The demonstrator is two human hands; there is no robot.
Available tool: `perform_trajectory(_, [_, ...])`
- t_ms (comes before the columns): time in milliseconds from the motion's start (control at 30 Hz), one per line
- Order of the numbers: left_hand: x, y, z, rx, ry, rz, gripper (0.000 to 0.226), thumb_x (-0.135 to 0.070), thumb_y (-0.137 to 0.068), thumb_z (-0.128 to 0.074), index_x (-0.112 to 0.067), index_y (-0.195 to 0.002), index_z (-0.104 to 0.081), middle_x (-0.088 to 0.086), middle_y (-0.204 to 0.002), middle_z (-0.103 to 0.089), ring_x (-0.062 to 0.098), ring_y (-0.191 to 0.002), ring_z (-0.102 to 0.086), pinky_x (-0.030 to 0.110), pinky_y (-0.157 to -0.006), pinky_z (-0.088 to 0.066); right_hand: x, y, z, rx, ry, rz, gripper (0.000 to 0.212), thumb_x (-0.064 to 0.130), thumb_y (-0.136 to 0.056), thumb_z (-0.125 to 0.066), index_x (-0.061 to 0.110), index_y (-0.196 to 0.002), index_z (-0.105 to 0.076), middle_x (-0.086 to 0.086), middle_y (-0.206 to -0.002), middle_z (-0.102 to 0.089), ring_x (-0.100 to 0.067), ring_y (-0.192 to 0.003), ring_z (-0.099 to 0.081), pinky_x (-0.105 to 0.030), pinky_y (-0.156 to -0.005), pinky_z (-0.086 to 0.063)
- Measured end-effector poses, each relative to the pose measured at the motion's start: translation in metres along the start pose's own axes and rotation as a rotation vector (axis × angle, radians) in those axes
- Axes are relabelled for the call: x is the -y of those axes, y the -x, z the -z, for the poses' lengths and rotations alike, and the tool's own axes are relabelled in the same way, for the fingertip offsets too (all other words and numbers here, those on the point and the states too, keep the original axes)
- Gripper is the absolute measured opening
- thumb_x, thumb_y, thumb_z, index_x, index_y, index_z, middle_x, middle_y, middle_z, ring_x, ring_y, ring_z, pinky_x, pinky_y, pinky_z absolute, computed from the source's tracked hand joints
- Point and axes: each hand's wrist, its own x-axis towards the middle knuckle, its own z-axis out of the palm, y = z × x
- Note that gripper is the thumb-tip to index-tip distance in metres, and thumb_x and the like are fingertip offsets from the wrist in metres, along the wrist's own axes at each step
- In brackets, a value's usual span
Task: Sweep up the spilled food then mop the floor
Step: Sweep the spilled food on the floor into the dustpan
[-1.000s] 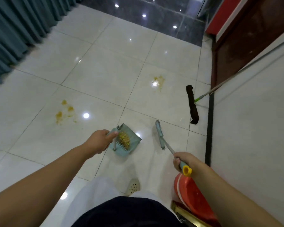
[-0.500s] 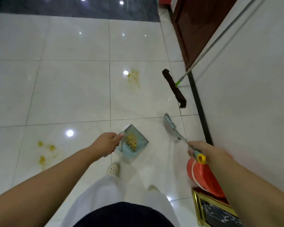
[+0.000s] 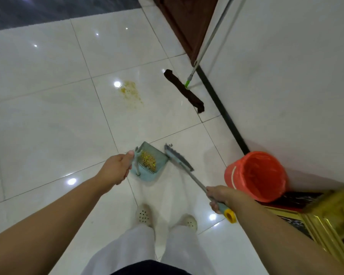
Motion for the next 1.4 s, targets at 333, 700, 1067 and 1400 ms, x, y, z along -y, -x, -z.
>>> perform_trajectory(333, [-0.020,-0.009,-0.025,-0.017,-0.078,-0.004,0.057,-0.052,-0.096,-0.038,-0.001,-0.077,-0.056,0.010,-0.058,-0.048,0.019,-0.048,-0.038,0.022,-0.044,-0.031,-0.023,0.030,0.053,-0.001,-0.142,0.085,0.015,0.013,-0.097,-0.044,0.014,-0.110,-0.051,-0.007,-0.056,-0.043,-0.009,-0.028,-0.037,-0.012,-0.031,-0.032])
perform_trajectory(700, [-0.029,0.003,-0.071,-0.169,0.078,0.051,0.054,-0.050,-0.098,-0.036,-0.002,-0.083,-0.057,0.009,-0.063,-0.046,0.018,-0.053,-0.037,0.026,-0.049,-0.032,0.026,-0.009,0.172,-0.120,-0.163,0.215,0.009,0.016,-0.100,-0.047,0.011,-0.100,-0.054,-0.004,-0.059,-0.043,-0.008,-0.025,-0.040,-0.012,-0.029,-0.034])
perform_trajectory(1067, [-0.020,0.001,-0.093,-0.203,0.081,0.077,0.053,-0.050,-0.098,-0.035,-0.005,-0.079,-0.055,0.008,-0.061,-0.046,0.016,-0.051,-0.035,0.023,-0.046,-0.031,0.034,-0.074,0.206,-0.093,-0.299,0.175,0.020,0.016,-0.101,-0.045,0.000,-0.088,-0.049,-0.006,-0.069,-0.044,-0.009,-0.030,-0.045,-0.014,-0.030,-0.038])
perform_trajectory(1400, [-0.014,0.005,-0.060,-0.100,0.015,-0.021,0.053,-0.049,-0.098,-0.036,-0.004,-0.077,-0.055,0.009,-0.059,-0.045,0.016,-0.049,-0.035,0.024,-0.045,-0.030,-0.032,-0.046,0.137,-0.069,-0.420,0.081,0.016,0.011,-0.100,-0.042,0.006,-0.086,-0.039,-0.010,-0.048,-0.042,-0.011,-0.020,-0.038,-0.011,-0.028,-0.036])
